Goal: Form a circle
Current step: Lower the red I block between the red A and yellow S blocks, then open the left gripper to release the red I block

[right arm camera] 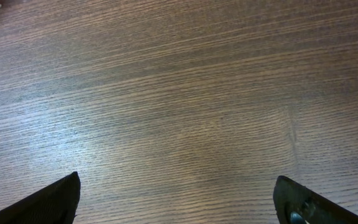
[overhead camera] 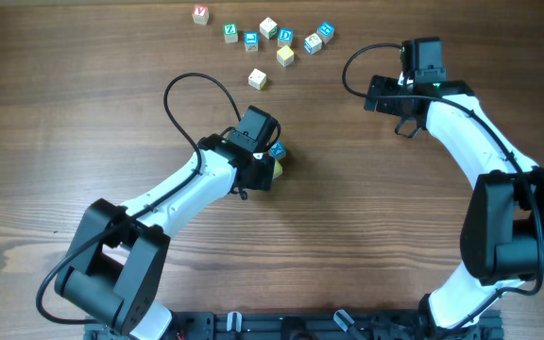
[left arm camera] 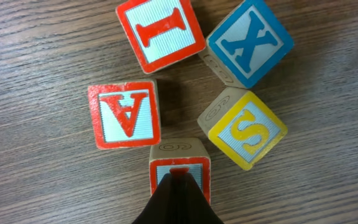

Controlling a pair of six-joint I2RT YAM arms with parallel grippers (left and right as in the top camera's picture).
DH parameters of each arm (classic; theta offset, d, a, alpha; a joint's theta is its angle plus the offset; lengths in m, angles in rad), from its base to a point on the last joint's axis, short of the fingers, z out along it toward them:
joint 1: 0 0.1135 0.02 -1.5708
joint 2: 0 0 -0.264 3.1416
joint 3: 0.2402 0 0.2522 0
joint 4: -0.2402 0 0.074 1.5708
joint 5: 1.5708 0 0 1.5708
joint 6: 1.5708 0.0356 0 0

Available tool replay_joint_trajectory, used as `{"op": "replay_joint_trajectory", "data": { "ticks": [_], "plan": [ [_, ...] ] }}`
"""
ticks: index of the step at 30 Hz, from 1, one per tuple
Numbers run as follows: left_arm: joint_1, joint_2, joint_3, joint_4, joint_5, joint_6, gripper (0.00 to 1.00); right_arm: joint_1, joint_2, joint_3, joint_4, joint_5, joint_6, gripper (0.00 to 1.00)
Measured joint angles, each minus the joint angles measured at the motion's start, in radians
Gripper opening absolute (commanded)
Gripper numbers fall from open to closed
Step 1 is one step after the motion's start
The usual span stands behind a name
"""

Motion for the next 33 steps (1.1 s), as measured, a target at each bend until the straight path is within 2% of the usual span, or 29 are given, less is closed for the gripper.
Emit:
{"op": "replay_joint_trajectory", "data": {
  "ticks": [21,28,33],
  "plan": [
    [0.000,-0.037,0.000,0.008,-0.017,-0.001,0.04,0.000,0.000,0.000,0.000,0.000,0.000,1.00],
    [0.000,-0.083,-0.001,-0.098,0.028,-0.038,0.04,0.000,0.000,0.000,0.000,0.000,0.000,1.00],
    [0.000,-0.083,-0.044,-0.098,0.048,-0.049,0.04,0.000,0.000,0.000,0.000,0.000,0.000,1.00]
  ]
}}
